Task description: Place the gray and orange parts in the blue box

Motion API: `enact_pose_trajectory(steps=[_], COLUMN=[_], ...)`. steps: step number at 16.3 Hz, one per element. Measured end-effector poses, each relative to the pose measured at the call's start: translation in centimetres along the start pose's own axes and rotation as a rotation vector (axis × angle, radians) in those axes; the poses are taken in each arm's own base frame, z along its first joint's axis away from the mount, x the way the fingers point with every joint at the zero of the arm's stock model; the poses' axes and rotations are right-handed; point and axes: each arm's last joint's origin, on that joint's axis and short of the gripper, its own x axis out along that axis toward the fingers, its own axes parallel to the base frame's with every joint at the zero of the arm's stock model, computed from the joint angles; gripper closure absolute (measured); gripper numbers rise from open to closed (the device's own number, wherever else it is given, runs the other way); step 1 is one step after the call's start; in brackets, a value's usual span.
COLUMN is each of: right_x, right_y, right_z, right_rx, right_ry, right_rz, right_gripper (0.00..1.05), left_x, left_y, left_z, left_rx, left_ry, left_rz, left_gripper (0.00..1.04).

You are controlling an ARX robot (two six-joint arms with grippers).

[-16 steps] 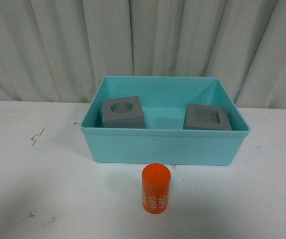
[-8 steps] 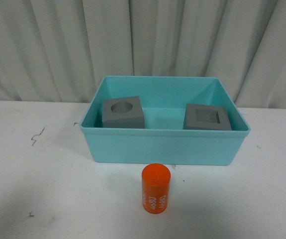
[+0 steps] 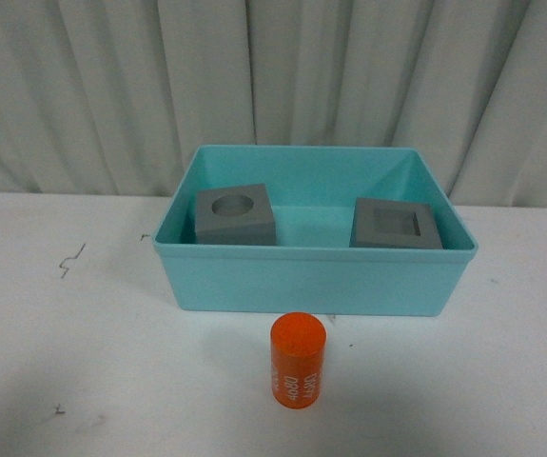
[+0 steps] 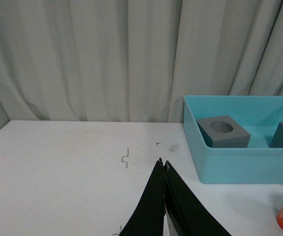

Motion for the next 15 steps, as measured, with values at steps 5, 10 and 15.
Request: enact_pose_trajectory(steps=[5, 10, 15], right_x=[0.00, 0.00, 0.00], right_y=[0.00, 0.00, 0.00], right_z=[0.00, 0.00, 0.00], right_rx=[0.000, 0.000, 0.000], right_ry=[0.000, 0.000, 0.000], right_rz=[0.000, 0.000, 0.000], right_gripper=[0.06, 0.06, 0.06], left_x=[0.00, 0.00, 0.00], left_y=[0.00, 0.00, 0.00], left_z=[0.00, 0.00, 0.00], left_rx=[0.000, 0.000, 0.000], left_ry=[0.000, 0.000, 0.000], left_rz=[0.000, 0.000, 0.000], left_gripper=[0.83, 0.24, 0.07])
